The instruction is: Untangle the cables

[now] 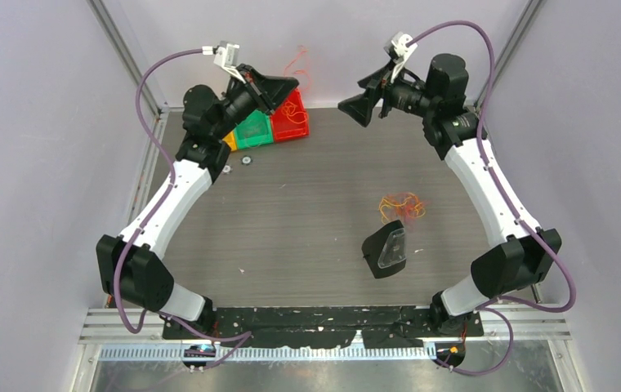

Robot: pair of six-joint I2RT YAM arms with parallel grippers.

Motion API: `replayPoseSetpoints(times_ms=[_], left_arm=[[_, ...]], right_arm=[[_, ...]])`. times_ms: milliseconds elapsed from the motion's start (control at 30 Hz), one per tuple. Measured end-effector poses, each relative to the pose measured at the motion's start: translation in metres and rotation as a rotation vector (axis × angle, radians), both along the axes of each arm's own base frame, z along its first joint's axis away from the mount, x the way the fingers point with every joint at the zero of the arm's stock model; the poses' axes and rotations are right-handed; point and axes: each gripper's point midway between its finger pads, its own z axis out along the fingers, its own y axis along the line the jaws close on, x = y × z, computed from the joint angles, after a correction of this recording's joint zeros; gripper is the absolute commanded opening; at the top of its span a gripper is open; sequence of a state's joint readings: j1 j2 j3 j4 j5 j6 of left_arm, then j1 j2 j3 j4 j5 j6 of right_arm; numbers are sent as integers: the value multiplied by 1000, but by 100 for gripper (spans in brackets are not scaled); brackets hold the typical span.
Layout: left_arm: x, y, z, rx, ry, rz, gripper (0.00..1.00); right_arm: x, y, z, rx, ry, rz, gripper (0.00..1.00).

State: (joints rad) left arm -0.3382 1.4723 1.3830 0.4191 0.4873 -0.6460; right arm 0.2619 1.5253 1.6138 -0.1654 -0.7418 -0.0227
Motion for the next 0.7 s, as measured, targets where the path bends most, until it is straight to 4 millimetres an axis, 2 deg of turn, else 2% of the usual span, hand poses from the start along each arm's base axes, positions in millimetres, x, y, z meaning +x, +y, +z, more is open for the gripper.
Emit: replayPoseSetpoints(times_ms=[300, 400, 533, 700], left_arm=[[-2, -5, -25, 52, 99, -27, 0], [-10, -11, -29, 79, 111, -78, 0], [-27, -21, -30, 128, 106, -167, 0], [-49, -32, -34, 207, 68, -278, 0]], right_arm=[[-11, 14, 52, -27, -229, 59, 95], [-18, 23, 57, -75, -321, 101, 95], [-40, 50, 60, -150, -459, 216, 95], [-65, 70, 55, -229, -574, 334, 95]])
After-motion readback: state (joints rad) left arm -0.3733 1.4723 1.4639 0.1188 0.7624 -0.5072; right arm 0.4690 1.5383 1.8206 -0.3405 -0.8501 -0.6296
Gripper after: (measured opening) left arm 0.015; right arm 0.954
